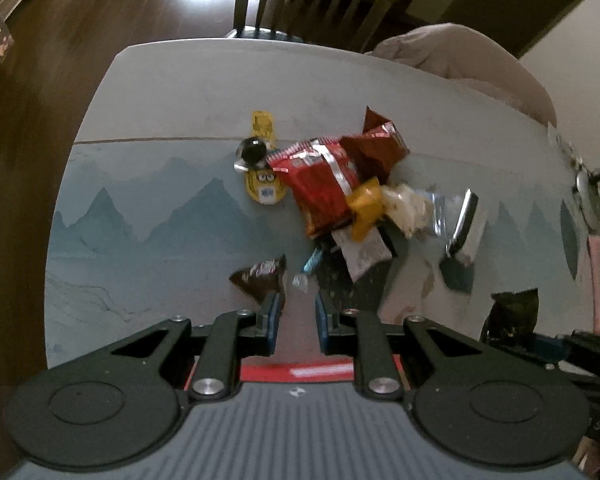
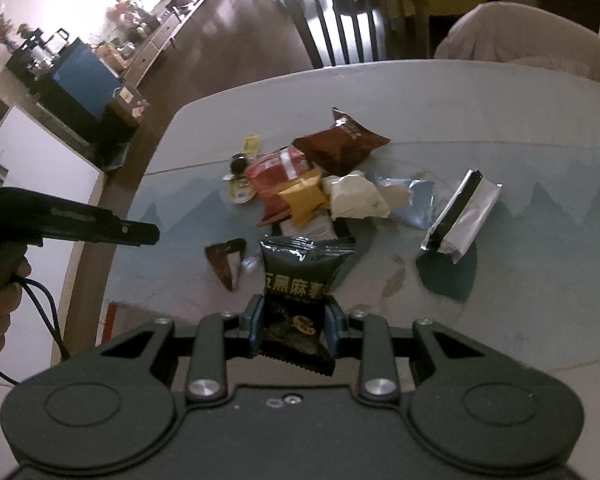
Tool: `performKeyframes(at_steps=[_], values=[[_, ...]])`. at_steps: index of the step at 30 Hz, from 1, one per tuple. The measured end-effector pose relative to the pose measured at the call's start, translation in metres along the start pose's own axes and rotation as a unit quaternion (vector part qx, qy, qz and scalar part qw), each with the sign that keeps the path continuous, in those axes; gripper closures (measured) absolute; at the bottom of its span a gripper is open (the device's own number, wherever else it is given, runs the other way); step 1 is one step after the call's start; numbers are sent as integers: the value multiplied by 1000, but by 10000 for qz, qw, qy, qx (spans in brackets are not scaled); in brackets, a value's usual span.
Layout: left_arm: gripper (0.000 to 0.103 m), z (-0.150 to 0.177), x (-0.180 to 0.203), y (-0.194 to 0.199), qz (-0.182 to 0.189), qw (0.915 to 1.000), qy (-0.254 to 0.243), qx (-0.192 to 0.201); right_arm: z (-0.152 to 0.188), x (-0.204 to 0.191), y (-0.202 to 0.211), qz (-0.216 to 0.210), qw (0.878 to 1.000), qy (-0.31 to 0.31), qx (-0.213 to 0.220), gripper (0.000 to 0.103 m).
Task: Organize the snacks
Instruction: 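Grasp the black snack packet with the right gripper while the left grasps the M&M's packet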
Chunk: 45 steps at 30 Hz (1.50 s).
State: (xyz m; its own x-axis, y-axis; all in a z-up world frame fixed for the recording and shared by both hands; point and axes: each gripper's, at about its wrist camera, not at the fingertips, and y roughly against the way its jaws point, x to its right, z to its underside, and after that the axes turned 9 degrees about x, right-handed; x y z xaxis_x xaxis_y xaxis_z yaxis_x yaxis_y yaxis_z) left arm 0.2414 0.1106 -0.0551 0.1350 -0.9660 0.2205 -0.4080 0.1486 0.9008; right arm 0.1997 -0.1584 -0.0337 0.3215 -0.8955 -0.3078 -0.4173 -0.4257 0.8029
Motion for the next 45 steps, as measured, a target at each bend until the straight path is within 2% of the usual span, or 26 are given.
performKeyframes(at_steps=[6,10,12,13,14,16,18,20,26,31,33,35,41,45], values=[[84,7,3,-15,-138,9991,-272,-278,15,-5,9,-73,9999,67,37,73],[82,3,5,-42,-366,9978,-318,-444,20,0,7,-179,9998,21,7,73],[72,0,6,-60,-457,9964,-357,-617,20,3,3,-210,9998,2,-8,73],[63,-2,5,-68,-506,9957,-359,-683,20,4,2,-237,9997,-16,-13,73],[49,-5,5,-77,-536,9952,-366,-735,19,6,0,-269,9996,-30,-22,73],[33,-9,5,-93,-643,9940,-396,-795,16,10,-5,-324,9995,-34,-45,73],[33,-13,4,-112,-848,9909,-445,-946,13,13,-10,-362,9993,-44,-81,73],[33,-17,1,-128,-956,9884,-409,-1109,10,16,-16,-376,9992,-51,-121,73],[34,-22,-8,-161,-936,9822,-296,-1601,-1,22,-35,-422,9988,-85,-219,73],[39,-20,-13,-171,-945,9803,-356,-1699,-5,21,-43,-467,9985,-73,-271,73],[47,-20,-13,-172,-951,9811,-390,-1640,-6,21,-46,-467,9985,-76,-279,73],[68,-19,-14,-174,-929,9811,-384,-1654,-7,21,-48,-469,9984,-78,-291,73],[81,-14,-19,-168,-866,9840,-318,-1527,-7,21,-49,-437,9985,-87,-303,73],[84,-11,-22,-159,-893,9862,-272,-1366,-5,22,-47,-391,9988,-117,-286,73]])
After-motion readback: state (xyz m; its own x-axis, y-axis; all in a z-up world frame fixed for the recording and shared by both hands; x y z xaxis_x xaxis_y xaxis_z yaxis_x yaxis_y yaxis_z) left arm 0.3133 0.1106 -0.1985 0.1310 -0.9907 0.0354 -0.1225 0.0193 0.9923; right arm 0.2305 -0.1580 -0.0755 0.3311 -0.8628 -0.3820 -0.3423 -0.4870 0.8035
